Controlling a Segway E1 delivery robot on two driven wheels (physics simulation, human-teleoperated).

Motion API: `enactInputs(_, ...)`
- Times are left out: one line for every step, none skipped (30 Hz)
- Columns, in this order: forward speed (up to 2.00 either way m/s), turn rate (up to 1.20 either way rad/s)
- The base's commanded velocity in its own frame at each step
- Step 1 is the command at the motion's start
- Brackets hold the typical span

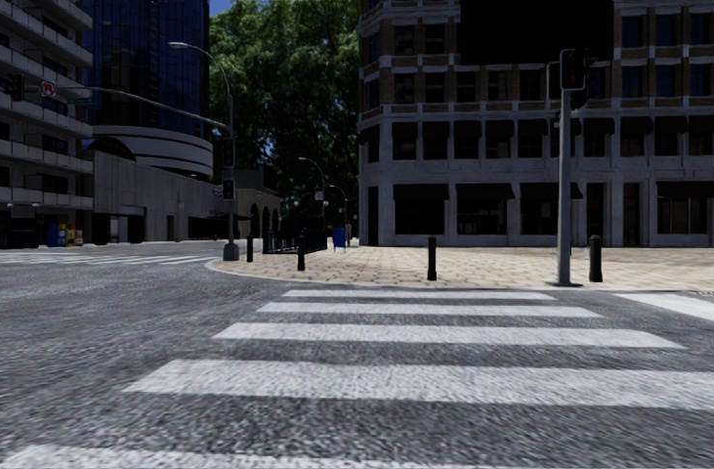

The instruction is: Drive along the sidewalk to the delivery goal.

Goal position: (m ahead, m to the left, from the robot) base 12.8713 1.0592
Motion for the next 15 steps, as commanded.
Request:
enactInputs(2.0, 0.0)
enactInputs(2.0, 0.0)
enactInputs(2.0, 0.0)
enactInputs(2.0, 0.0)
enactInputs(2.0, 0.0)
enactInputs(2.0, 0.0)
enactInputs(2.0, 0.0)
enactInputs(2.0, 0.0)
enactInputs(2.0, 0.0)
enactInputs(2.0, 0.0)
enactInputs(2.0, 0.0)
enactInputs(2.0, 0.0)
enactInputs(2.0, 0.0)
enactInputs(2.0, 0.0)
enactInputs(2.0, 0.0)
